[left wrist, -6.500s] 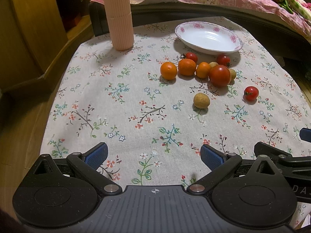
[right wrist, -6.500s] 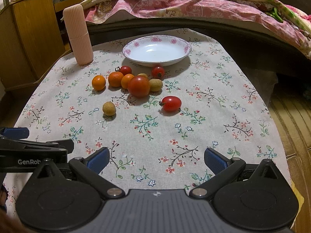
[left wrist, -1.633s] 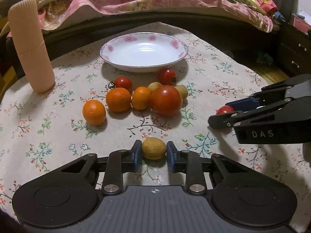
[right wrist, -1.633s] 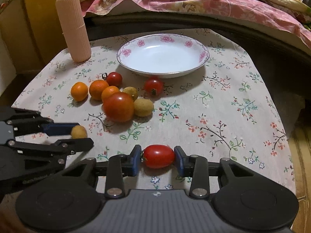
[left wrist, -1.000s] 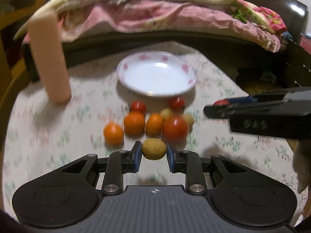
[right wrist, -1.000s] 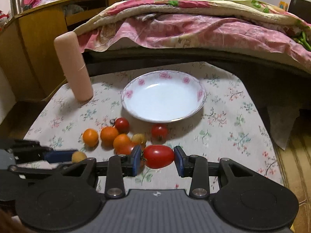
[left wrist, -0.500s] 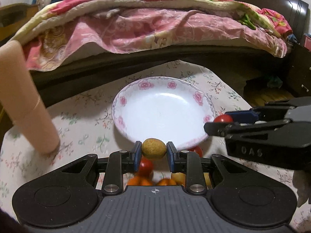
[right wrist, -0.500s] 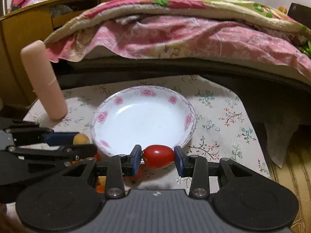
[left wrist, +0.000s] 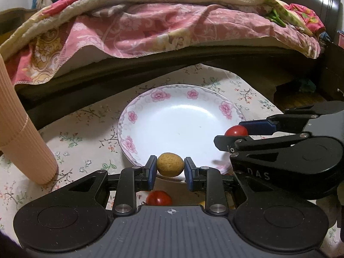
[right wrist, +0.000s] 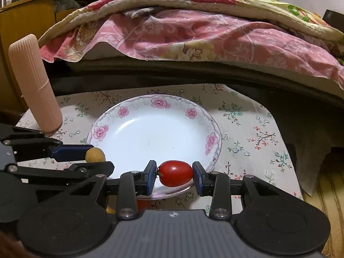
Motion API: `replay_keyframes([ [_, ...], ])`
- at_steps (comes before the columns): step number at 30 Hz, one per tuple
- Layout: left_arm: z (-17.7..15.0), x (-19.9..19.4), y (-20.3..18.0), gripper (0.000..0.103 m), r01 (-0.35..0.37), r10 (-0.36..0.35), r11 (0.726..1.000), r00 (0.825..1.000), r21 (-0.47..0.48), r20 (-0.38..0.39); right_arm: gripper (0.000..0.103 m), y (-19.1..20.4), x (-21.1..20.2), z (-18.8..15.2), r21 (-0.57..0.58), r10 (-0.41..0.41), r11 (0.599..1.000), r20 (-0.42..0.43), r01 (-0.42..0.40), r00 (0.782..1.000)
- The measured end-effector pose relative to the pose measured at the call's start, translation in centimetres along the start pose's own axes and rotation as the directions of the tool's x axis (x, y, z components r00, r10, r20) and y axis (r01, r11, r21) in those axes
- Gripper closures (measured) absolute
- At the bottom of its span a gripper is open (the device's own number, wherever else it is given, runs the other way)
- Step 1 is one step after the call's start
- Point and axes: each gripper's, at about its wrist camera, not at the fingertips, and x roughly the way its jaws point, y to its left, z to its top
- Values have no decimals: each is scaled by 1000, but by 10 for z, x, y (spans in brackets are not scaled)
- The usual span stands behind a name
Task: Organize fruits
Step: 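Carry both tomatoes over the white bowl and open both tools to drop them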
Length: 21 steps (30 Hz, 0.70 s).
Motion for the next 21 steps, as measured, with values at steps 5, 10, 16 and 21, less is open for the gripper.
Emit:
replay_keyframes([
  [5, 0, 4, 1, 68, -12, 12, 1000, 1000, 12, 7, 64, 1, 8, 0, -4, 0, 1000, 1, 0, 1000],
  [10, 0, 6, 1, 68, -27, 27, 999, 1000, 24, 14, 63, 0, 11, 0, 4, -5, 1000, 0, 5, 1000],
  [16, 1, 6, 2, 66, -34, 34, 999, 999, 25, 15, 63, 0, 12, 0, 9, -10, 1000, 4, 10, 1000],
  [21, 1, 5, 2, 53, -73, 72, 997, 997, 39, 21, 63, 0, 11, 0, 8, -16, 1000, 9, 16, 1000],
])
